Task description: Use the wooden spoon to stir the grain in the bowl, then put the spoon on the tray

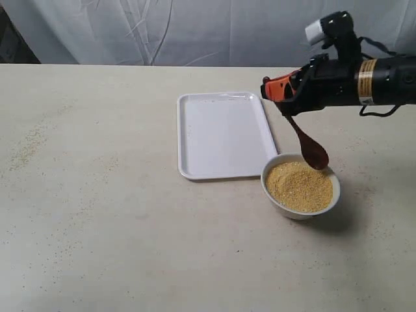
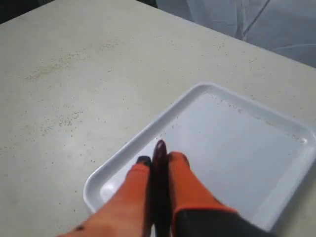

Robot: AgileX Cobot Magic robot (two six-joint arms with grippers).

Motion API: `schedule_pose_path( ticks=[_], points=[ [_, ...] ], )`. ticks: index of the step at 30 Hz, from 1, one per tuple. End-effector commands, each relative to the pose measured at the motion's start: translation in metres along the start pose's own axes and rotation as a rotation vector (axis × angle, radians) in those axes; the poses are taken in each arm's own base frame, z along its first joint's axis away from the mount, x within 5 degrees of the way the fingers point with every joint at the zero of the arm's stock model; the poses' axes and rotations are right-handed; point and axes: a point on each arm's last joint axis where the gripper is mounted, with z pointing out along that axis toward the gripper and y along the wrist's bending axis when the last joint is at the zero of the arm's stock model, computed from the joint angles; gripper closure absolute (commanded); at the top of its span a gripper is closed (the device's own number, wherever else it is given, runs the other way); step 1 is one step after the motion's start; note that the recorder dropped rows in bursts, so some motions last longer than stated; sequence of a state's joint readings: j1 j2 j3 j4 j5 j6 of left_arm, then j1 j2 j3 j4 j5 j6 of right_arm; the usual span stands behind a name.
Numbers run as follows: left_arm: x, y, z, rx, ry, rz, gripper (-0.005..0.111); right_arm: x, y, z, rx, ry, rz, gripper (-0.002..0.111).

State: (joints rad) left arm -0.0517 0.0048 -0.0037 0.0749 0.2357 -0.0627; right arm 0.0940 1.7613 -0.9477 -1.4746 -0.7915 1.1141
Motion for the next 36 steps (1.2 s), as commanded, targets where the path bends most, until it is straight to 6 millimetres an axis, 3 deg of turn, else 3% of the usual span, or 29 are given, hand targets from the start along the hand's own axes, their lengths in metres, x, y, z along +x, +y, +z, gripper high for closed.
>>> schedule_pose_path(
  ticks=[1,6,9,14,19,22,30,36],
  points=[
    [0.001,0.0,0.0,0.0,-0.006,-0.006,0.107,0.017,-0.003,0.017,-0.001,0.022,0.04,0.108],
    [0.001,0.0,0.0,0.0,-0.006,-0.006,0.107,0.036,0.002,0.036,-0.077,0.061,0.091,0.108],
    [0.001,0.0,0.0,0.0,-0.006,-0.006,0.107,0.036,0.012,0.04,-0.145,0.067,0.181,0.108],
    [0.001,0.0,0.0,0.0,-0.006,-0.006,0.107,0.016,0.016,0.027,-0.126,0.028,0.143,0.108],
    [0.001,0.0,0.0,0.0,-0.006,-0.006,0.107,-0.003,0.01,0.008,0.047,0.026,0.04,0.108],
    [0.001,0.0,0.0,0.0,-0.006,-0.006,0.107,0.003,0.002,0.01,0.114,0.071,0.028,0.108],
    [0.001,0.0,0.0,0.0,-0.006,-0.006,0.107,0.032,-0.002,0.03,0.039,0.129,0.145,0.108],
    [0.001,0.0,0.0,0.0,-0.006,-0.006,0.107,0.007,0.013,0.019,-0.058,0.016,0.149,0.108]
  ],
)
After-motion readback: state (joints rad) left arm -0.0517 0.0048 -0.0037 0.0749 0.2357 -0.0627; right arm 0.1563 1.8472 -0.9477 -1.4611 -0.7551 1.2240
